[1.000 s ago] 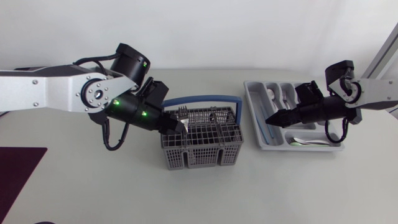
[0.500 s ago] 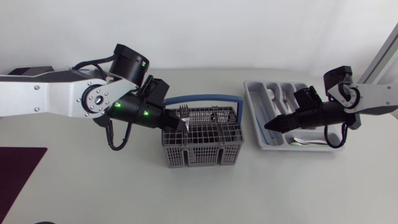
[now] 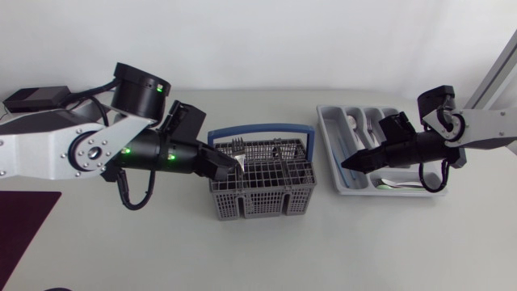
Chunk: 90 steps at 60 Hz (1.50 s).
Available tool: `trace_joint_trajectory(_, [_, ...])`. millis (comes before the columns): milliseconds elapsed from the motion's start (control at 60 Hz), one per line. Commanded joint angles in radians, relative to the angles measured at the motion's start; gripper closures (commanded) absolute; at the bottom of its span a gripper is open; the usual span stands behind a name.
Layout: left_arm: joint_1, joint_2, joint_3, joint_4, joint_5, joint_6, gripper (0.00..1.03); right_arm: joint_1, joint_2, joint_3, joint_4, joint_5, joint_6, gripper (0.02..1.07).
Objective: Unload the cutlery basket into the drawer organizer.
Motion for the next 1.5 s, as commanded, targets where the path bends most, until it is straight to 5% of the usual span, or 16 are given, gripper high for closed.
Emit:
trace_joint_trajectory(0, [0.018,-0.045,-0.042,0.025,0.033,0.006,0.90,0.011,-0.017,-0.020,0.009,-0.004,-0.004,0.14])
trace_joint_trajectory(500, [0.024,-0.221,-0.051,0.058,0.165,-0.012,0.90,0.019,-0.094,-0.040,0.003,-0.028,-0.011,0.14])
trace_joint_trajectory(850, [0.007,-0.363,0.010,-0.097,0.159,0.030,0.90,0.013,-0.392,-0.143,-0.018,-0.289,-0.122,0.14])
trace_joint_trajectory(1100, [-0.099,-0.323,0.090,-0.205,0.167,0.130,0.90,0.175,-0.597,-0.270,-0.086,-0.384,-0.295,0.14])
trace_joint_trajectory(1250, [-0.116,-0.226,0.136,-0.233,0.297,0.141,0.90,0.293,-0.668,-0.310,-0.087,-0.400,-0.338,0.14])
trace_joint_trajectory(1483, [-0.171,-0.134,0.207,-0.253,0.368,0.119,0.90,0.390,-0.706,-0.327,-0.052,-0.400,-0.347,0.18])
